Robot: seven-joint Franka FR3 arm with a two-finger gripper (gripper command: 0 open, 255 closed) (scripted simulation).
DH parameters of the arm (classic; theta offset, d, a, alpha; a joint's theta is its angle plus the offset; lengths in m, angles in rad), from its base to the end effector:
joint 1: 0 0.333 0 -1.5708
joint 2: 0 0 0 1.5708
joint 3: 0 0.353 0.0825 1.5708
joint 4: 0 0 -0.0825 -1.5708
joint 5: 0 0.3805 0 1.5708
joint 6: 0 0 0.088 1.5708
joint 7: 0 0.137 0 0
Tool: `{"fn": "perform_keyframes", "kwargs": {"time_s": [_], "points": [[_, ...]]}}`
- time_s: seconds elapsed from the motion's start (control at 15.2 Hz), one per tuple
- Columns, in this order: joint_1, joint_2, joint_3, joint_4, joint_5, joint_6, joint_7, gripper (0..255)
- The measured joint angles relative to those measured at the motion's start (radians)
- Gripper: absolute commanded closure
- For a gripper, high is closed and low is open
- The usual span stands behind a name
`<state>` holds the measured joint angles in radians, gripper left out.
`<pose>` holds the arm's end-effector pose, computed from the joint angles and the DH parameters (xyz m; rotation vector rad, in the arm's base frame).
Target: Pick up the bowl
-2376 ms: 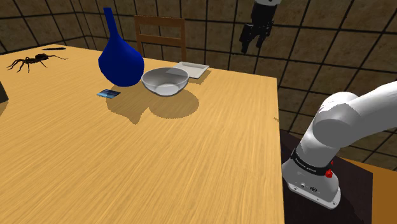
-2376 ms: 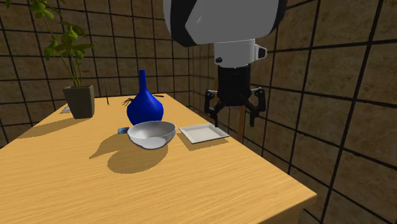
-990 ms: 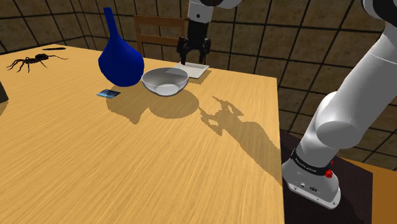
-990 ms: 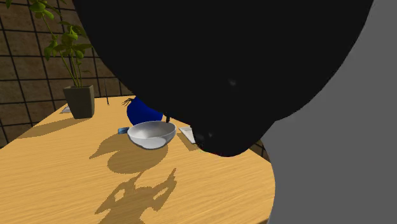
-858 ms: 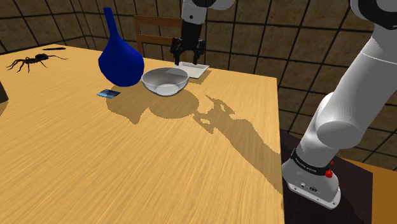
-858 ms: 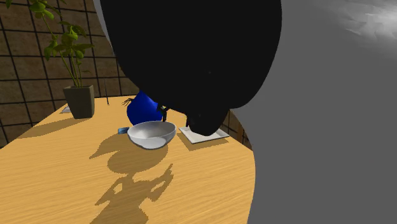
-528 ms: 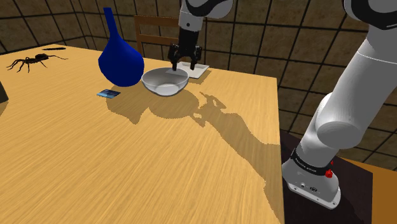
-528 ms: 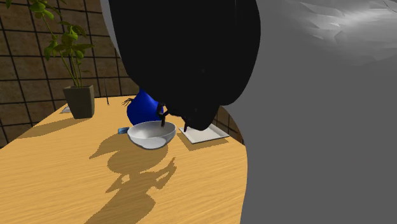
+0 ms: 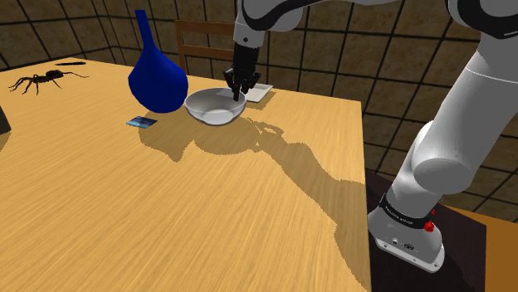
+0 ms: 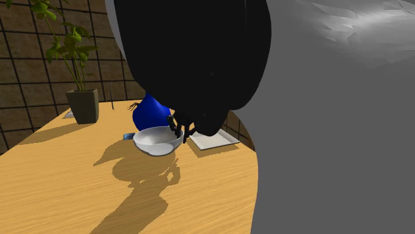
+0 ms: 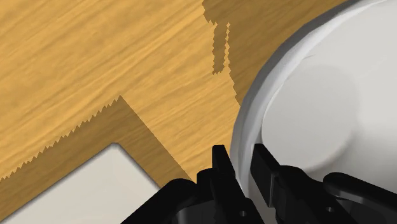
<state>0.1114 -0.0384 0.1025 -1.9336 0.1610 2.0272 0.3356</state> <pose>0.5457 0.1331 0.5225 -2.9511 0.2708 -0.1298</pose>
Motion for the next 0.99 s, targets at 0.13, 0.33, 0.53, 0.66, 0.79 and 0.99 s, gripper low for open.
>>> {"fn": "perform_keyframes", "kwargs": {"time_s": [0.13, 0.33, 0.53, 0.66, 0.79, 0.99], "points": [[0.000, 0.000, 0.000, 0.000, 0.000, 0.000, 0.000, 255], [0.000, 0.000, 0.000, 0.001, 0.000, 0.000, 0.000, 255], [-0.001, -0.002, -0.001, 0.014, -0.001, -0.016, 0.001, 255], [-0.001, -0.003, -0.002, 0.034, -0.002, -0.038, 0.003, 255], [-0.001, -0.006, -0.002, 0.058, -0.004, -0.066, 0.007, 255], [-0.002, -0.006, -0.002, 0.097, -0.006, -0.105, 0.013, 255]]}}
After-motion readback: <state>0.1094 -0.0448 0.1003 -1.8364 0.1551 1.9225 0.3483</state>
